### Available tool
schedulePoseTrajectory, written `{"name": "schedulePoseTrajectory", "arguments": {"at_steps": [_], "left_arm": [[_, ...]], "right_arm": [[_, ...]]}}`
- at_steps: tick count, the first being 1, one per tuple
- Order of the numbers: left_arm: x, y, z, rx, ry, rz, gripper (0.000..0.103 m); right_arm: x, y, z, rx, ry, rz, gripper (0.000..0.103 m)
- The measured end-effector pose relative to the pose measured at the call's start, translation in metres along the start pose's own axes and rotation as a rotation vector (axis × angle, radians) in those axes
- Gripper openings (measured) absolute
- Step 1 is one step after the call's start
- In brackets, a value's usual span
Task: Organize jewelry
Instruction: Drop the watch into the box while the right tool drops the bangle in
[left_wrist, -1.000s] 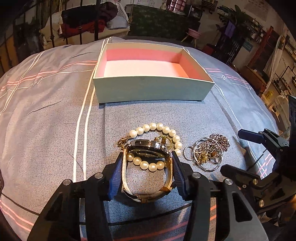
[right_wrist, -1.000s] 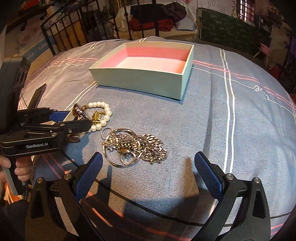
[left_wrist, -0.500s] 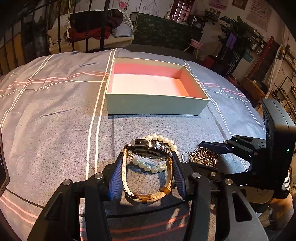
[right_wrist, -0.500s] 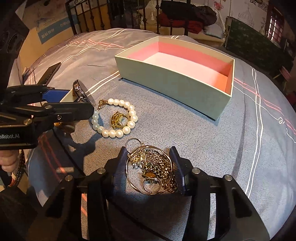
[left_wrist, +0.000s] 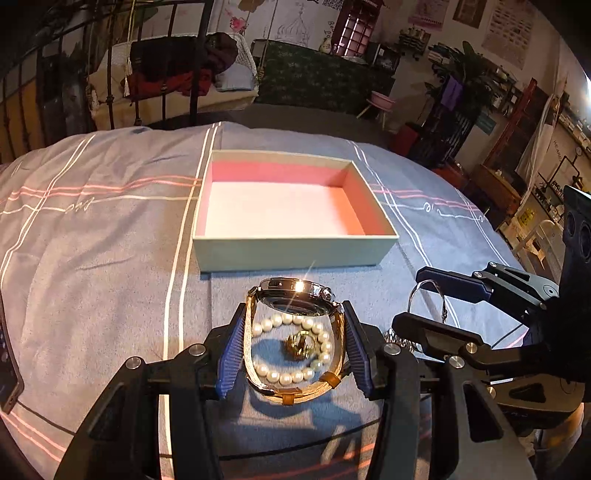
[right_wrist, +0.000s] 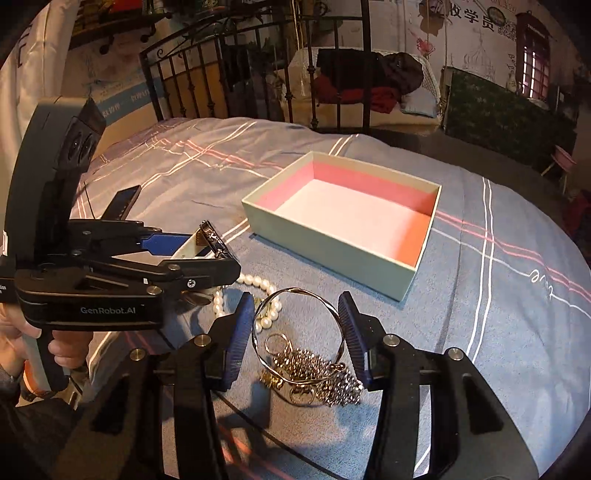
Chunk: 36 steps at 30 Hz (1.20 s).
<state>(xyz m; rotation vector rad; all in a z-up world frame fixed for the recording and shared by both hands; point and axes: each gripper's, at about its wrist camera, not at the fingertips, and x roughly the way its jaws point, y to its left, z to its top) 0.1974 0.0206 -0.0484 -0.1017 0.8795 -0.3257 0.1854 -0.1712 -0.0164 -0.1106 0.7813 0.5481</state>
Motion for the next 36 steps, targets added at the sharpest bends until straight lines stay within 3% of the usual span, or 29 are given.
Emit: {"name": "schedulePoseTrajectory", "arguments": {"at_steps": [8,15,20,27,29,31,33,36], "left_arm": [[-0.002,-0.002,0.082,0.014,-0.103,0.038,0.048],[0.06,0.008,0.143,-0.005,0.009,0.086,0.049],[0.104,0.02,0.144,-0.061,0.121,0.074,0.047],[0.116,0.019,0.137,-0.041,0.153,0.129,0.046],[0.11,0.022,0.137,-0.057,0.141,0.133,0.046],[0.1,0.026,0.137,-0.072,0.124,0.144,0.052],[0.081,0.029,0.136,-0.076,0.072,0.142,0.075],[0.048,0.026,0.117,-0.054,0.003,0.125,0.08]], "right_arm": [[0.005,-0.034,0.07,0.018,-0.086,-0.092,0.048],[0.059,-0.078,0.118,0.094,0.006,-0.165,0.048],[0.099,-0.094,0.119,0.128,0.112,-0.165,0.047],[0.126,-0.089,0.097,0.085,0.196,-0.201,0.044],[0.124,-0.087,0.094,0.079,0.191,-0.208,0.057],[0.115,-0.085,0.092,0.072,0.168,-0.225,0.083],[0.097,-0.081,0.091,0.053,0.118,-0.268,0.086],[0.062,-0.078,0.078,0.066,0.045,-0.288,0.089]]}}
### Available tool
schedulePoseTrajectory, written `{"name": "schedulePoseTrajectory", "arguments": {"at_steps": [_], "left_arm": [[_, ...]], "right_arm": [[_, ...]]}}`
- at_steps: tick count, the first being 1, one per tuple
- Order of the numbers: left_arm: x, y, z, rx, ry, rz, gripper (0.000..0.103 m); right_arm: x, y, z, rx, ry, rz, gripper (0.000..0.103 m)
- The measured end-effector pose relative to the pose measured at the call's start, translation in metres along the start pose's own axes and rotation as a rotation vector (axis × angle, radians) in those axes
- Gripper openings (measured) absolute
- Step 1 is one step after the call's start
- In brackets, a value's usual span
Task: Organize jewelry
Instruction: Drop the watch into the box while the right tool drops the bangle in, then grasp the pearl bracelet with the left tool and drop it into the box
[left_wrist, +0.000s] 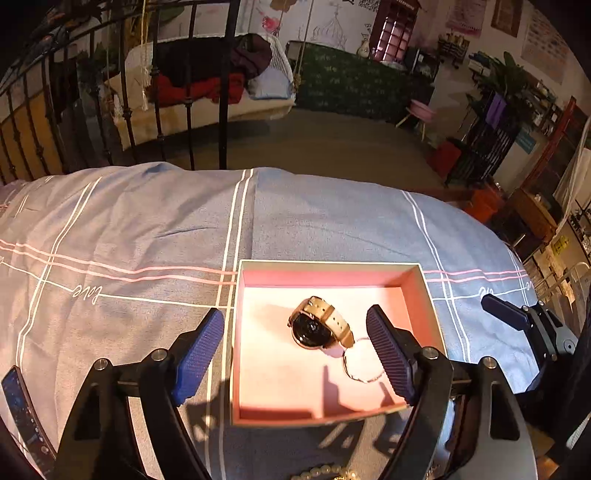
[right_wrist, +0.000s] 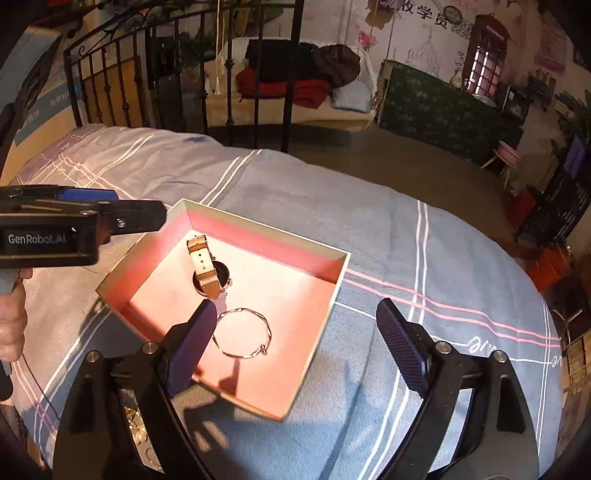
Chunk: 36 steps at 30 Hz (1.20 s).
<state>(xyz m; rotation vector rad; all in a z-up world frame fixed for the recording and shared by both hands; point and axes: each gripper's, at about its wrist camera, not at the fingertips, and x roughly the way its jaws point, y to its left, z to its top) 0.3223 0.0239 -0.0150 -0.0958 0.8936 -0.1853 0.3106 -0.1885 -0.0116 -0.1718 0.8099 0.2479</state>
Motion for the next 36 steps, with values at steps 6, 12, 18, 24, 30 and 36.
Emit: {"name": "schedulePoseTrajectory", "arguments": {"at_steps": [6,12,18,24,30,36], "left_arm": [[-0.025,0.0,-0.08,0.004,0.033,-0.057,0.081],[0.001,-0.004,-0.154,-0.015,0.188,-0.067,0.081],[-0.012,0.005,-0.152,-0.054,0.137,-0.045,0.081],[0.008,0.009,-0.136,0.002,0.155,0.071,0.07],[0.027,-0.01,-0.133,0.151,0.146,0.096,0.052],[0.022,-0.015,-0.139,0.18,0.099,0.056,0.031]], "right_arm": [[-0.049,-0.012,-0.067,0.085,-0.034,0.049,0.089],[-0.051,-0.001,-0.129,0.159,0.065,0.117,0.089],[-0.047,0.011,-0.148,0.171,0.114,0.152,0.089],[-0.041,0.007,-0.149,0.189,0.121,0.165,0.089],[-0.042,0.009,-0.149,0.172,0.123,0.164,0.089],[-0.042,0.019,-0.148,0.145,0.132,0.19,0.089]]}}
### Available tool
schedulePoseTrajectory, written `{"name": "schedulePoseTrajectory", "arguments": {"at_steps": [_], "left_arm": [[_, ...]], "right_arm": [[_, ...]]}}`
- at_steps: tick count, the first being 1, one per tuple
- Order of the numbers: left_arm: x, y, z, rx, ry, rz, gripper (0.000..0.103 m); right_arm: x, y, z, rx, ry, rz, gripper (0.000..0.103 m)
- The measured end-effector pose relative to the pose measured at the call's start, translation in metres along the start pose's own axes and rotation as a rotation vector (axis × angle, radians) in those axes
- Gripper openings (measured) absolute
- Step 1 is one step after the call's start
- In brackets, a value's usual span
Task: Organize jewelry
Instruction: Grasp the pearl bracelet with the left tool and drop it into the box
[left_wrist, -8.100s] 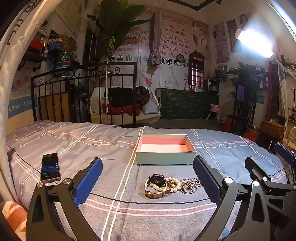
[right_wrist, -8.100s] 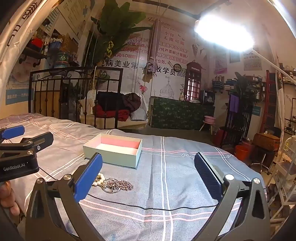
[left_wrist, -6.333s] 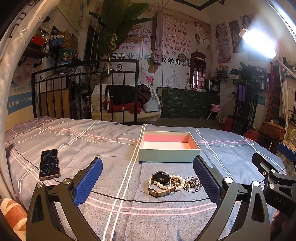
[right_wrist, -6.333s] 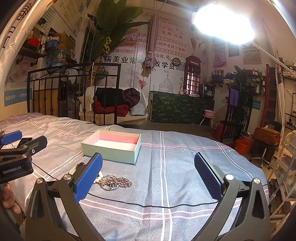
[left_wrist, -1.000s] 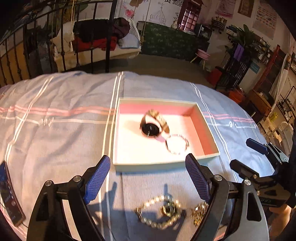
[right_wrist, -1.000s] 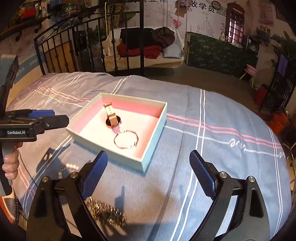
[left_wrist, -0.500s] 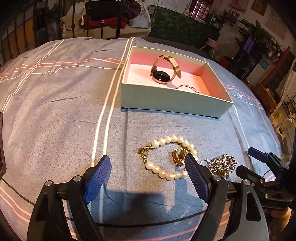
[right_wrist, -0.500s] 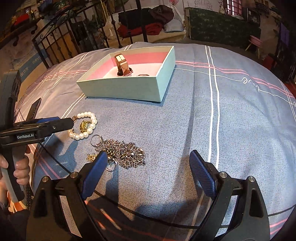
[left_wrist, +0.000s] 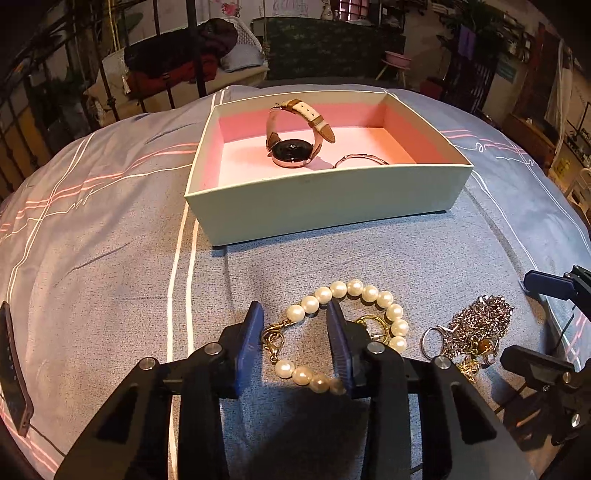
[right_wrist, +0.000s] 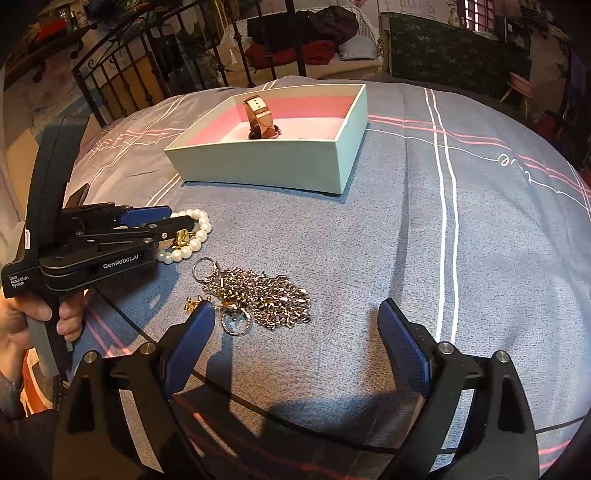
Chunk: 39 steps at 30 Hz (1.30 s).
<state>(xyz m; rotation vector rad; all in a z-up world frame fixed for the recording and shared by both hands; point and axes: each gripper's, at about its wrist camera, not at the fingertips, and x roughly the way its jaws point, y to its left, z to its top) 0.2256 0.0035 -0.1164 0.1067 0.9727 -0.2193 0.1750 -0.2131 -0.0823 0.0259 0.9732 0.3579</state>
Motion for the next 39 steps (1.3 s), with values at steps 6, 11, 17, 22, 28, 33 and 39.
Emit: {"name": "schedulePoseTrajectory", "arguments": {"at_steps": [6,11,17,22,28,33,39], "left_arm": [[-0.005,0.011,-0.004,-0.106,-0.029,-0.061,0.009],[-0.011,0.017,-0.007,-0.188,-0.057,-0.096,0.004],[-0.021,0.016,-0.003,-0.22,-0.084,-0.127,0.004],[-0.035,0.014,0.004,-0.23,-0.122,-0.152,0.004],[-0.06,0.008,0.019,-0.2,-0.196,-0.172,0.004],[-0.074,0.005,0.048,-0.163,-0.249,-0.171,0.004],[-0.088,0.004,0.1,-0.15,-0.341,-0.145,0.004]], "right_arm": [[0.002,0.022,-0.001,-0.056,0.0,0.03,0.088],[0.002,0.039,-0.003,-0.115,-0.019,0.027,0.058],[0.003,0.04,-0.004,-0.143,-0.01,0.004,0.021],[-0.006,0.03,-0.003,-0.1,-0.043,0.019,0.008],[-0.032,0.026,0.015,-0.1,-0.133,0.046,0.002],[-0.038,0.03,0.052,-0.144,-0.196,0.04,0.002],[-0.019,0.027,0.123,-0.145,-0.25,0.013,0.002]]}}
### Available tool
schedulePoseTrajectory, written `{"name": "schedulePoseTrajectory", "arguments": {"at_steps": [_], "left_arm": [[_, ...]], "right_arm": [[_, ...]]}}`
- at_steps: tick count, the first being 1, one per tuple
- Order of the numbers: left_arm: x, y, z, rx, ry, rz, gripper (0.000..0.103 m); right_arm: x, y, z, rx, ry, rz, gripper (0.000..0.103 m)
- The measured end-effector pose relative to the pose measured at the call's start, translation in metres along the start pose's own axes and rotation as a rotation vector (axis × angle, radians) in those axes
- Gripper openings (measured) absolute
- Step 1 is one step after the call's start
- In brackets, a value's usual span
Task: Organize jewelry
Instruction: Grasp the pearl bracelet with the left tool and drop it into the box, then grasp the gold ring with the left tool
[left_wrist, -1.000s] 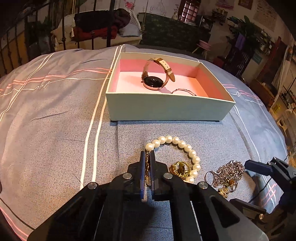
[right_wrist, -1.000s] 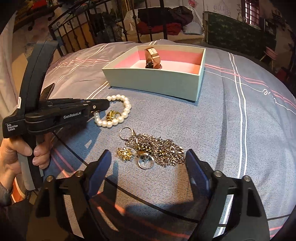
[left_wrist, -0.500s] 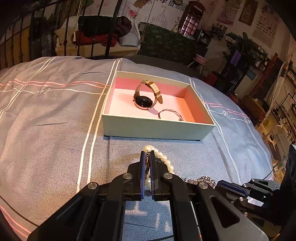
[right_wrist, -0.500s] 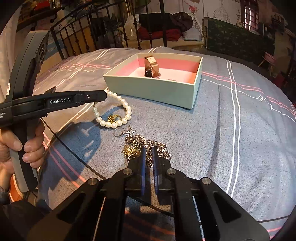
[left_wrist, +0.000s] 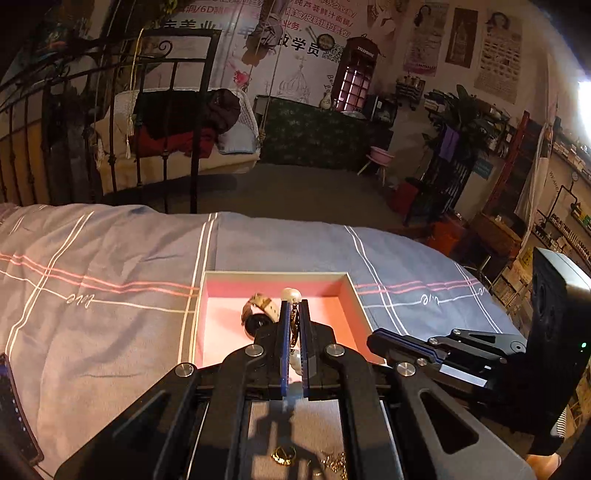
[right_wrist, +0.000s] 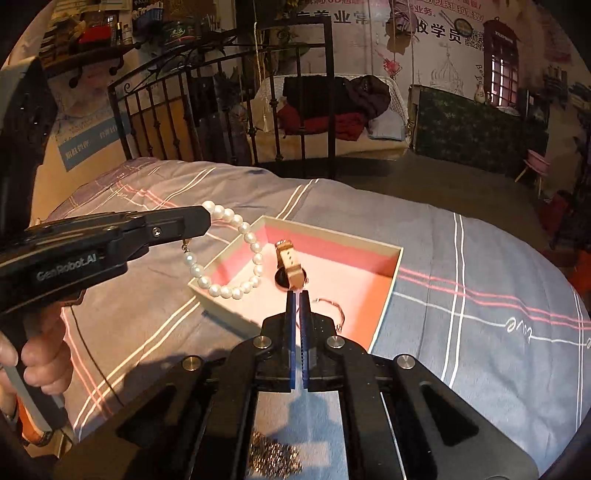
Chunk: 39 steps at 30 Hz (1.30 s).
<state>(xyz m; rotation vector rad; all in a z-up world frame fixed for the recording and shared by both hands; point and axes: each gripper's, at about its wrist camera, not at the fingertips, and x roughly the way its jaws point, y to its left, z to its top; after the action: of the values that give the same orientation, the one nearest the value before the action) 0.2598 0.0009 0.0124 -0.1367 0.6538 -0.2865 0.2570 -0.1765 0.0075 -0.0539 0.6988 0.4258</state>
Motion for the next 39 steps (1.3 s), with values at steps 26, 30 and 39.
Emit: {"name": "schedulePoseTrajectory", "arguments": {"at_steps": [26,30,39], "left_arm": [[0.049,0.029,-0.006,-0.076,0.116,0.167,0.07],[0.021,0.027,-0.033,-0.046,0.116,0.122,0.077],[0.011,0.027,-0.071,-0.054,0.167,0.1,0.077]], "right_arm": [[0.045,-0.037,-0.009,0.079,0.106,-0.107,0.08],[0.01,-0.037,-0.037,0.057,0.072,-0.112,0.088],[-0.019,-0.033,-0.107,0.122,0.156,-0.074,0.087]]}}
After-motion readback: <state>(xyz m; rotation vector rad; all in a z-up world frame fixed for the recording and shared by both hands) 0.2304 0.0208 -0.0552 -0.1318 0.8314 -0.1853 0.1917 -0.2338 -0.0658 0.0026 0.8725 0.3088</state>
